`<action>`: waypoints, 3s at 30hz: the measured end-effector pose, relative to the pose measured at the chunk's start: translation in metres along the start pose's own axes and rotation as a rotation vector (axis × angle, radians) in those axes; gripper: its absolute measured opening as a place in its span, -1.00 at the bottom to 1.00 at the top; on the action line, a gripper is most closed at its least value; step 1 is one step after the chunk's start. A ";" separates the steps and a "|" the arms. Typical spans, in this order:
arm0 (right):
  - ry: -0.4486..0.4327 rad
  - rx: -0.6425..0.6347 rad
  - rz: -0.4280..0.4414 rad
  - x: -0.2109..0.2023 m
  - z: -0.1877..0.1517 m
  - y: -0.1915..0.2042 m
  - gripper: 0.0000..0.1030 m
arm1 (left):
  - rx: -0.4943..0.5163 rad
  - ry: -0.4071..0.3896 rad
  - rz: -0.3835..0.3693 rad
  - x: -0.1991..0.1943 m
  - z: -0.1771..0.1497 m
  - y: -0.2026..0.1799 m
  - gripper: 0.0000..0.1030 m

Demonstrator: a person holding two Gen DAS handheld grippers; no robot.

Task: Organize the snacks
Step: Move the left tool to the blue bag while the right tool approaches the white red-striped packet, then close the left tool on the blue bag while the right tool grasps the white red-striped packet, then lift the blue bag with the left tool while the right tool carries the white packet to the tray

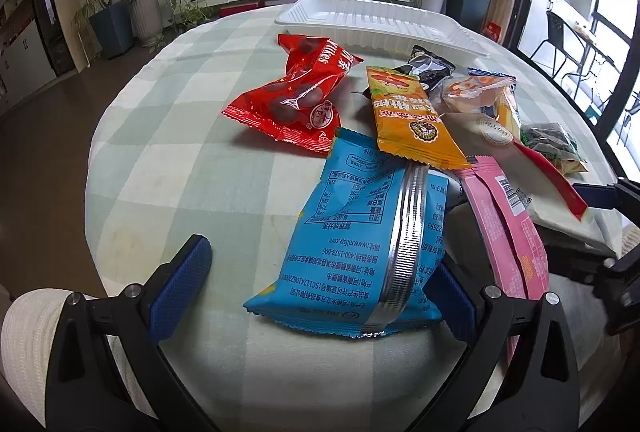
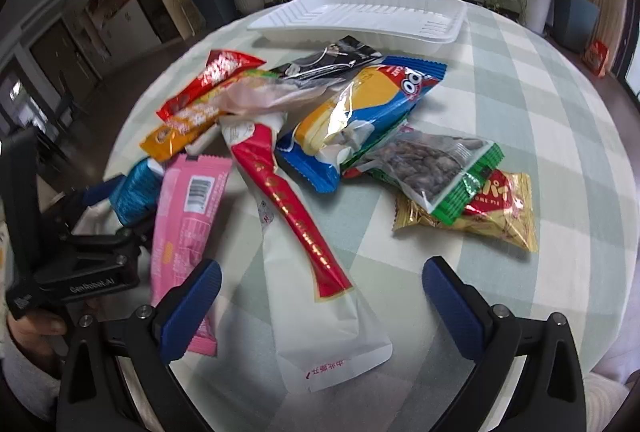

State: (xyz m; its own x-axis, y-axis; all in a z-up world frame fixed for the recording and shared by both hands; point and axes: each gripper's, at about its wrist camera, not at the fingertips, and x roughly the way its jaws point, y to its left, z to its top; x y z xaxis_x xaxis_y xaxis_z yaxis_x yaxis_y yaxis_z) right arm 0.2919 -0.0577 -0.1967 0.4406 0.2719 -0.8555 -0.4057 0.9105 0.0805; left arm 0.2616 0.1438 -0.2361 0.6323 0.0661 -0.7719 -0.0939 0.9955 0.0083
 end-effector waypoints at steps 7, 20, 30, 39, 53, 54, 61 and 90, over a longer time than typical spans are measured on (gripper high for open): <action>0.009 -0.070 -0.079 0.006 -0.002 0.010 1.00 | -0.014 -0.040 0.009 -0.001 -0.005 -0.003 1.00; 0.014 -0.093 -0.048 0.007 0.005 0.011 1.00 | -0.069 -0.029 -0.062 -0.008 -0.002 0.006 0.97; -0.010 -0.144 -0.044 0.007 0.015 0.013 0.48 | 0.084 -0.009 -0.091 -0.002 0.008 -0.016 0.26; -0.018 -0.177 0.008 0.003 0.016 0.016 -0.30 | 0.105 0.010 -0.116 0.000 0.015 -0.014 0.04; -0.001 0.009 0.257 -0.010 0.006 -0.013 -0.39 | 0.018 0.067 -0.273 -0.008 0.014 0.005 -0.07; 0.004 0.040 0.290 -0.011 0.005 -0.017 -0.39 | 0.009 0.072 -0.284 -0.009 0.013 0.007 -0.07; 0.010 0.181 0.455 -0.020 0.001 -0.034 -0.41 | -0.036 0.083 -0.331 -0.022 0.008 0.019 -0.07; 0.021 -0.109 0.211 0.000 0.000 0.027 -0.45 | -0.056 0.082 -0.334 -0.038 0.002 0.028 -0.07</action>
State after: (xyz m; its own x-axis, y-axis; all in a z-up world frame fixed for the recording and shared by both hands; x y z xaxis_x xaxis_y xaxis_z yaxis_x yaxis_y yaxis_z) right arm 0.2808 -0.0326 -0.1947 0.3207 0.4450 -0.8361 -0.5716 0.7948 0.2038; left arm 0.2366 0.1692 -0.2048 0.5712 -0.2711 -0.7747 0.0644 0.9558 -0.2870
